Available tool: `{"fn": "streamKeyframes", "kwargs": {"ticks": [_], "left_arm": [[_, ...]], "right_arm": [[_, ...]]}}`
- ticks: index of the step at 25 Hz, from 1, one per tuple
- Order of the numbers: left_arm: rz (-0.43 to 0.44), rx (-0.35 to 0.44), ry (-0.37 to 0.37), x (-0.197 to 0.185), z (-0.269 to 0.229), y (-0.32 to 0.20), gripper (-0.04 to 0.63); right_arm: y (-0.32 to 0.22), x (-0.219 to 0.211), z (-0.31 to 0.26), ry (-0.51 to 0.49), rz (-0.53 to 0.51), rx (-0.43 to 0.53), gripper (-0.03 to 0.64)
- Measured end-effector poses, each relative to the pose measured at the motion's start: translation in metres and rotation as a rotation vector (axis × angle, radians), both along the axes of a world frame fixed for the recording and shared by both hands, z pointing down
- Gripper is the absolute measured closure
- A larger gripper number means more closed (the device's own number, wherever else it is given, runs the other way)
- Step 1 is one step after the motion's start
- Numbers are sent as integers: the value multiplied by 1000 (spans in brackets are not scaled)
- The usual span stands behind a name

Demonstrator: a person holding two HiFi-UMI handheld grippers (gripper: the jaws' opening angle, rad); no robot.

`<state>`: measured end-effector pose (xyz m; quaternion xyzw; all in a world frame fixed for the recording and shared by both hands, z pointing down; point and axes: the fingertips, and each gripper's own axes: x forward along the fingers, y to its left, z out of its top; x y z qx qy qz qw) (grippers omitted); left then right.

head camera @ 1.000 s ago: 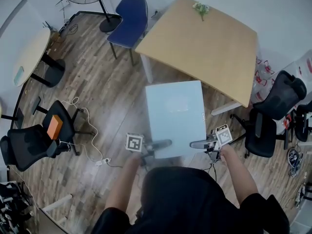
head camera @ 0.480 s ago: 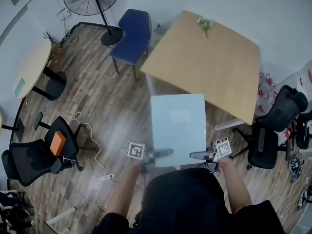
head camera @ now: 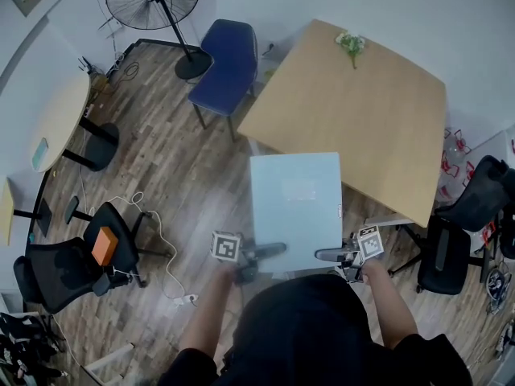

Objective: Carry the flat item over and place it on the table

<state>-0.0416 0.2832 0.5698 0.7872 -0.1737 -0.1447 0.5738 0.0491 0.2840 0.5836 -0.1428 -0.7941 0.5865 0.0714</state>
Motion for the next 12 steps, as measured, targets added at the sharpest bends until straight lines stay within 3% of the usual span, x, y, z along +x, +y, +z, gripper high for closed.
{"fn": "streamKeyframes", "kwargs": {"ticks": [4, 12], "left_arm": [[2, 21, 3, -3, 1, -61, 256], [-9, -20, -13, 2, 9, -177, 256]], "right_arm": [[-62, -4, 1, -6, -3, 6, 324], [-177, 4, 7, -3, 18, -15, 324]]}}
